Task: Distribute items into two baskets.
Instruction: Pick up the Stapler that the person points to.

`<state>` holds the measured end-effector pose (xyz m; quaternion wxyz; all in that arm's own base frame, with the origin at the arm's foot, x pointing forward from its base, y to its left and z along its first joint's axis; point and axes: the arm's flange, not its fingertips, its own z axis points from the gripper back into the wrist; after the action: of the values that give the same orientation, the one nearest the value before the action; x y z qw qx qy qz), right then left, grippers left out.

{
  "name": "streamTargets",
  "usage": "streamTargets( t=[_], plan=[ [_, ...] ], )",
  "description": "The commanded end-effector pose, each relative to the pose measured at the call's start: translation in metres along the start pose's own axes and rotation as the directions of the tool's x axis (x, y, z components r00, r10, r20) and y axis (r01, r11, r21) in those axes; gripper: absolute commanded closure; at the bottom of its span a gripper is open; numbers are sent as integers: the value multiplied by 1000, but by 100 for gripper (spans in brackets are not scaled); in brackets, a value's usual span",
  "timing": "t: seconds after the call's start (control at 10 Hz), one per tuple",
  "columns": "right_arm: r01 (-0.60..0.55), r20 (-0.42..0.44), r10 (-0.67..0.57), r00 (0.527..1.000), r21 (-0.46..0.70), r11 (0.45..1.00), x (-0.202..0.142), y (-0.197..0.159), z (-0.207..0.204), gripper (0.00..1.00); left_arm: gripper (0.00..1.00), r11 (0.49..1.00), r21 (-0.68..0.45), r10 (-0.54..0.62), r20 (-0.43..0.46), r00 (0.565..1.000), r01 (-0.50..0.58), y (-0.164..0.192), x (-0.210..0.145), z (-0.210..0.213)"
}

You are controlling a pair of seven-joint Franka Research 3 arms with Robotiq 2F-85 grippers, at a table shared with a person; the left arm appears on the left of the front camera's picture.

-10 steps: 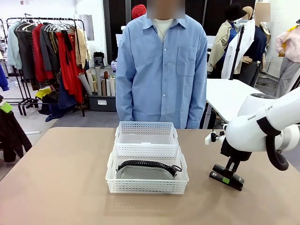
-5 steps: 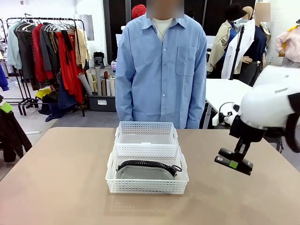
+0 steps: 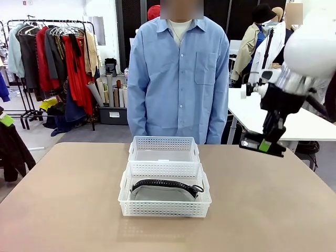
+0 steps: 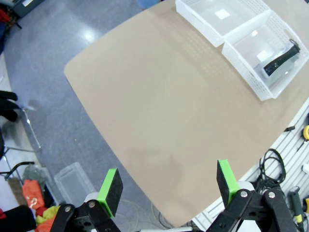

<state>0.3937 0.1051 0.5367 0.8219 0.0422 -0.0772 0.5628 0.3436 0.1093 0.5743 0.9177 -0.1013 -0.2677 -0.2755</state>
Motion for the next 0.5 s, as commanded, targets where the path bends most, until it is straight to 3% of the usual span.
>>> streamTargets(
  t=[0.0, 0.4],
  plan=[
    [-71, -39, 71, 997, 3, 997, 7, -21, 22, 100, 0, 1000, -3, 0, -5, 1000, 0, 2, -2, 0],
    [-83, -122, 77, 990, -48, 995, 3, -34, 45, 100, 0, 1000, -3, 0, -5, 1000, 0, 2, -2, 0]
  ],
)
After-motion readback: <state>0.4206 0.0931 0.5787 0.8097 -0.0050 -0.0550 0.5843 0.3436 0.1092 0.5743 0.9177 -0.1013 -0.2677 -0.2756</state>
